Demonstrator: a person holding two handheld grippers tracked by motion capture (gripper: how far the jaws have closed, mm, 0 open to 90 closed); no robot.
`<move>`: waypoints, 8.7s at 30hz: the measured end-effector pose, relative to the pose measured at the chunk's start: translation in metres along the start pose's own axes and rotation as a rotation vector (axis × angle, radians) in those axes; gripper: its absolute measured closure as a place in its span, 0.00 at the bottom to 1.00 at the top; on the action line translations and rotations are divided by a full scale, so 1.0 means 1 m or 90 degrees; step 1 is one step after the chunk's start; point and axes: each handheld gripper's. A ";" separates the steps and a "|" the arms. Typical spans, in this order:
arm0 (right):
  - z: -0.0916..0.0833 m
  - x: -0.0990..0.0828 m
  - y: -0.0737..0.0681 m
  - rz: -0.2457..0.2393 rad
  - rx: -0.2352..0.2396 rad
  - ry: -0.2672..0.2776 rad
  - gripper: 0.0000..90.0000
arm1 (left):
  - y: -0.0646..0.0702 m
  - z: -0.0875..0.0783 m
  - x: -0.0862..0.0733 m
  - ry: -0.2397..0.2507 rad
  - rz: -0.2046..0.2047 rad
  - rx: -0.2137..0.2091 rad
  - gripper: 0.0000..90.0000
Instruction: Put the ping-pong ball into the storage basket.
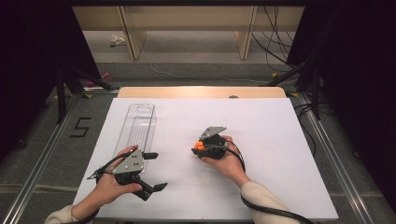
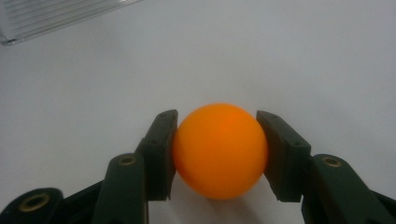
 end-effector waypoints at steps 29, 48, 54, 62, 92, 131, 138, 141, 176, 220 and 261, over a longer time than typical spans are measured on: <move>-0.006 0.012 -0.003 -0.006 0.008 0.027 0.57 | 0.000 0.000 0.000 -0.001 0.003 -0.001 0.00; -0.011 0.021 -0.003 -0.005 0.010 0.047 0.57 | 0.001 0.000 0.000 -0.001 0.004 -0.001 0.00; -0.012 0.025 -0.003 -0.008 0.011 0.058 0.57 | 0.001 0.001 0.000 -0.001 0.004 -0.002 0.00; -0.012 0.030 -0.004 -0.012 0.011 0.071 0.57 | 0.001 0.001 0.000 -0.001 0.004 -0.001 0.00; -0.009 0.043 -0.014 -0.023 0.024 0.085 0.57 | 0.001 0.001 0.000 -0.001 0.005 -0.002 0.00; -0.001 0.053 -0.019 -0.029 0.034 0.094 0.57 | 0.002 0.001 0.000 -0.004 0.007 -0.007 0.00; 0.000 0.055 -0.020 -0.028 0.037 0.097 0.57 | 0.002 0.001 0.001 -0.004 0.010 -0.009 0.00; 0.001 0.055 -0.020 -0.028 0.037 0.098 0.57 | 0.002 0.001 0.001 -0.004 0.010 -0.009 0.00; 0.007 0.063 -0.023 -0.022 0.045 0.109 0.57 | 0.003 0.000 0.001 -0.006 0.012 -0.011 0.00; 0.011 0.075 -0.023 -0.022 0.047 0.125 0.57 | 0.003 0.000 0.001 -0.007 0.015 -0.014 0.00; 0.020 0.086 -0.025 -0.022 0.054 0.136 0.57 | 0.004 0.000 0.001 -0.007 0.018 -0.015 0.00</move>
Point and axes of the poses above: each handheld gripper's, and its own axes: z roughly forward along the jaws, x roughly out of its top, y roughly to its right, and after that the axes turned 9 degrees about y, right-handed
